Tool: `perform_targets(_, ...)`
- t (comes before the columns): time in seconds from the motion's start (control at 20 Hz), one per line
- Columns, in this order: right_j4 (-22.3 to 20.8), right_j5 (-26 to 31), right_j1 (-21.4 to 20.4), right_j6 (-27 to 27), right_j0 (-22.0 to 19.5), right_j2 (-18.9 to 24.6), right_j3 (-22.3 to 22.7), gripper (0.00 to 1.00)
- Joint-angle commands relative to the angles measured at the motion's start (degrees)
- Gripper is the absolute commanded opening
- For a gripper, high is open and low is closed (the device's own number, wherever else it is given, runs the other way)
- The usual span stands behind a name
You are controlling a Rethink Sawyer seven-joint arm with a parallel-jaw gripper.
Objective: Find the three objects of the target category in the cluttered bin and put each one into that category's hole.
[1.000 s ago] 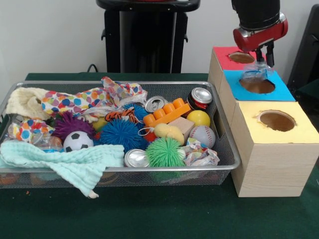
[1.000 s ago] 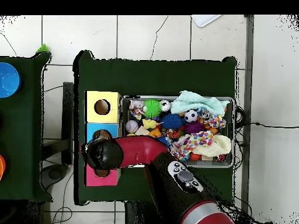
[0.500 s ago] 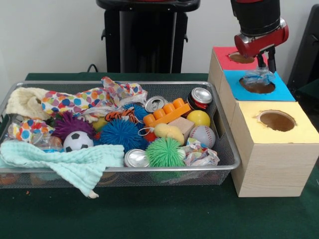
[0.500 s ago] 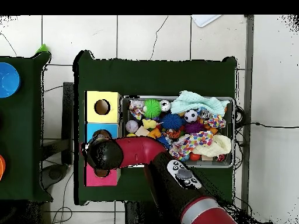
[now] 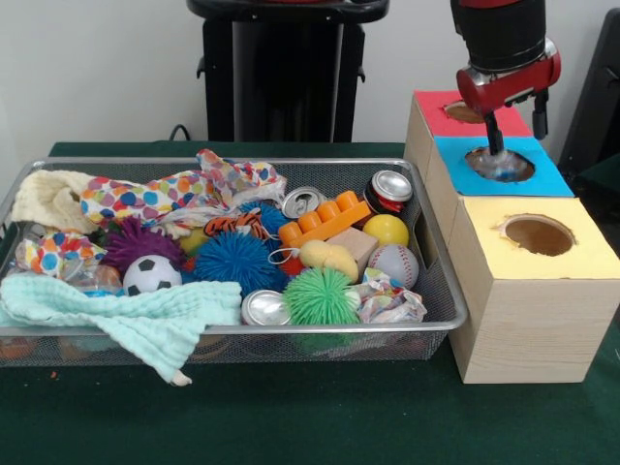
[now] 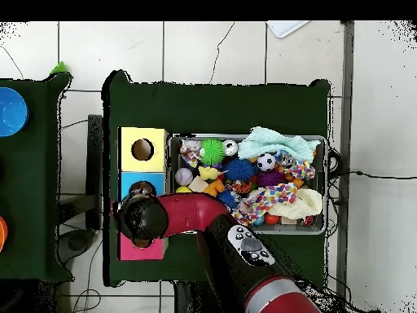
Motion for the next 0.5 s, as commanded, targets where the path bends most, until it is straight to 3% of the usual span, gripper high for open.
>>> perform_targets(0.05, -0.63, 0.08, 0.11, 8.37, 1.27, -3.51, -1.94, 1.00)
perform_targets(0.5, 0.72, 4.27, -3.26, 6.64, 0.14, -2.66, -1.17, 1.00)
